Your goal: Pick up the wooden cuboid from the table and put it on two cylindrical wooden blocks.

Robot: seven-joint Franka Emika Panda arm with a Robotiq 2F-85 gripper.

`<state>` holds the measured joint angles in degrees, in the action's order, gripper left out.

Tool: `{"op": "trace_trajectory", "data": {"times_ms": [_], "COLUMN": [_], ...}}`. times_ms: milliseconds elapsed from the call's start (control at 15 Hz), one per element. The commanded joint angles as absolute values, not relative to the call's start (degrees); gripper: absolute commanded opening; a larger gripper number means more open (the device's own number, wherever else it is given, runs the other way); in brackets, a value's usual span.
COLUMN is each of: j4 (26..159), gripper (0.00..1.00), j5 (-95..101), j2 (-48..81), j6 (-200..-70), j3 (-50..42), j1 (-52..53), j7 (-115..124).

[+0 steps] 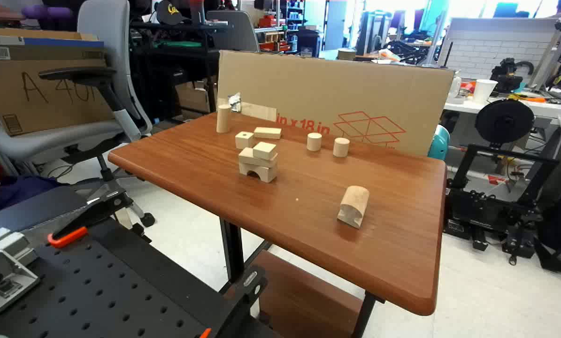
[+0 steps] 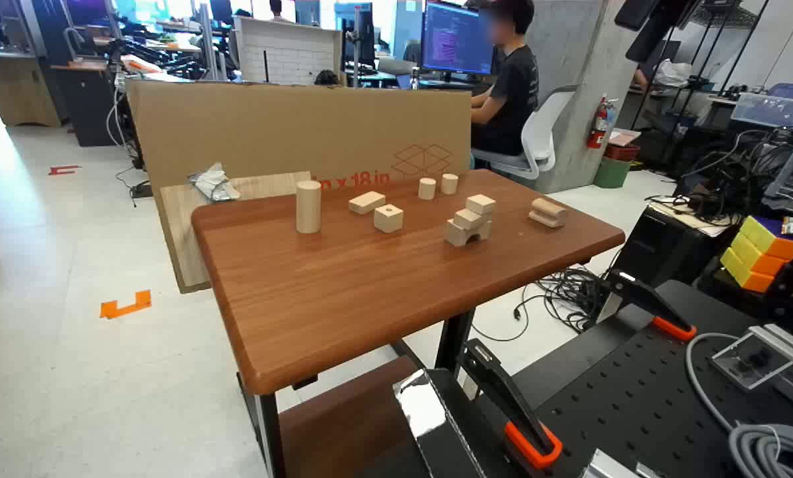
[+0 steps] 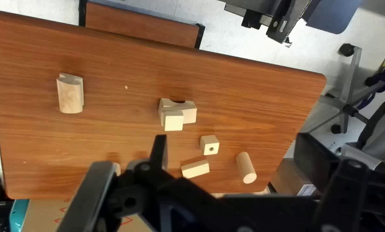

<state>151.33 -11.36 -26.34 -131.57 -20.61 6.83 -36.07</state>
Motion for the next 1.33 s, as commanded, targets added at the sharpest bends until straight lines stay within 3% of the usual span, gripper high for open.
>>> {"op": "trace_trajectory", "data": {"times_ms": [0,667,1267], "j4": [151.23,147.8,134.78], "gripper": [1.0,1.0,1.0], "j5": [-12.52,-12.74,-11.52], "j2": [-26.03,-20.97,-2.57], "j6": [-131.31,-134.08,-144.28], "j3": [-18.69,-14.71,-7.08], "j1": [4.92,5.64,4.94], "j7": [-36.92,-30.99,-21.37]}}
